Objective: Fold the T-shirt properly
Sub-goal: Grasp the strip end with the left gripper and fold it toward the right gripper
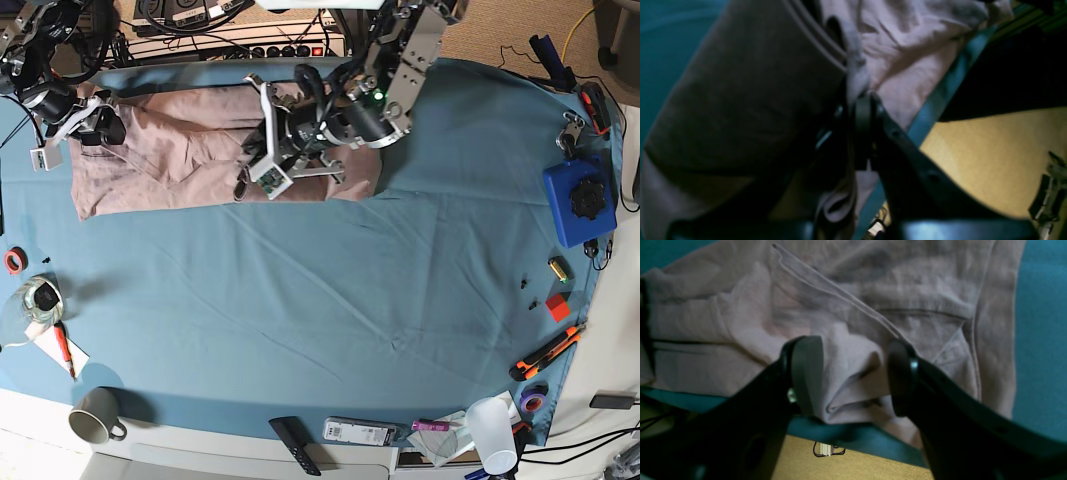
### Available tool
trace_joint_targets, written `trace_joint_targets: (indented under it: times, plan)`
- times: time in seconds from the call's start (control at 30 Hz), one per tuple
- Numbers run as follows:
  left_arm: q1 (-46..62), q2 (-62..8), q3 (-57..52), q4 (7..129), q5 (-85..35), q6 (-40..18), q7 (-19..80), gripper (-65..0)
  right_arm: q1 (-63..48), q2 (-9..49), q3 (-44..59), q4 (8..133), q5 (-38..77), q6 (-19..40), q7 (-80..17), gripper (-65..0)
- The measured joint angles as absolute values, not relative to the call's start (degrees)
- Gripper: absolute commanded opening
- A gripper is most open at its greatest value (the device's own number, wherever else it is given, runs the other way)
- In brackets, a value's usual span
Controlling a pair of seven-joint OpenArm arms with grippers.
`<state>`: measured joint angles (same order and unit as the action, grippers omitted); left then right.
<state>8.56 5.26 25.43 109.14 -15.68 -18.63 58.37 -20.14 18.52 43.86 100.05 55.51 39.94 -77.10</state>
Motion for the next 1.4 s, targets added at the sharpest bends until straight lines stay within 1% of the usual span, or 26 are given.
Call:
trace_joint_targets:
  times: [0.23, 0.37, 0.4, 0.43, 0.47, 0.5, 0.53, 0.57, 0.67, 0.8, 0.83, 0.97, 1.03, 1.13, 1.27, 1.4]
  plan:
    - [7.6, 5.2, 25.4, 108.5, -15.7, -18.6, 58.0, -65.0, -20.1, 18.5, 43.9, 100.1, 55.5, 39.9, -76.2, -34.0]
    - [7.6, 5.2, 25.4, 108.5, -15.7, -18.0, 55.4, -65.0, -20.1, 18.5, 43.9, 100.1, 55.5, 39.9, -76.1, -34.0]
    - [7.6, 5.2, 25.4, 108.5, -15.5, -20.2, 55.5, -59.5, -20.1, 18.5, 43.9, 100.1, 55.5, 39.9, -76.1, -34.0]
    - [7.6, 5.2, 25.4, 108.5, -15.6, -22.4, 55.9, -51.0, -20.1, 18.5, 43.9, 100.1, 55.5, 39.9, -76.1, -34.0]
    - [7.6, 5.2, 25.5, 108.5, -16.1, -23.4, 56.2, -43.0, -20.1, 18.5, 43.9, 100.1, 55.5, 39.9, -76.1, -34.0]
    - [7.6, 5.2, 25.5, 108.5, -18.1, -23.3, 56.2, -36.4, -20.1, 18.5, 43.9, 100.1, 55.5, 39.9, -76.1, -34.0]
    - [7.6, 5.2, 25.5, 108.5, -19.7, -23.4, 56.2, -32.1, -20.1, 18.5, 43.9, 100.1, 55.5, 39.9, -76.1, -34.0]
    - [7.6, 5.2, 25.5, 108.5, -21.3, -23.2, 56.2, -30.4, -20.1, 18.5, 43.9, 100.1, 55.5, 39.9, -76.1, -34.0]
    - [7.6, 5.2, 25.5, 108.7, -24.8, -23.2, 57.3, -30.4, -20.1, 18.5, 43.9, 100.1, 55.5, 39.9, -76.1, -34.0]
    - [7.6, 5.2, 25.5, 110.7, -24.8, -23.2, 58.4, -30.8, -20.1, 18.5, 43.9, 100.1, 55.5, 39.9, -76.0, -34.0]
    - [7.6, 5.2, 25.5, 111.0, -24.7, -23.1, 58.3, -31.9, -20.1, 18.5, 43.9, 100.1, 55.5, 39.9, -76.0, -34.0]
    - [7.6, 5.2, 25.5, 111.3, -17.5, -16.7, 58.6, -40.6, -20.1, 18.5, 43.9, 100.1, 55.5, 39.9, -75.6, -34.0]
    - [7.6, 5.2, 25.4, 111.4, -14.1, -14.9, 60.9, -43.7, -20.1, 18.7, 44.1, 100.1, 56.3, 39.9, -75.5, -34.0]
    - [7.6, 5.2, 25.4, 112.1, -11.7, -14.5, 63.9, -44.1, -19.9, 18.7, 47.6, 100.1, 62.4, 39.9, -74.7, -34.1]
    - [8.0, 5.2, 25.4, 113.7, -12.6, -14.3, 64.1, -44.1, -18.5, 18.9, 53.9, 100.1, 62.3, 39.9, -74.8, -34.1]
    - [10.2, 5.2, 25.4, 116.6, -14.0, -15.5, 64.1, -44.1, -18.6, 20.8, 55.1, 100.1, 61.8, 39.9, -75.7, -34.0]
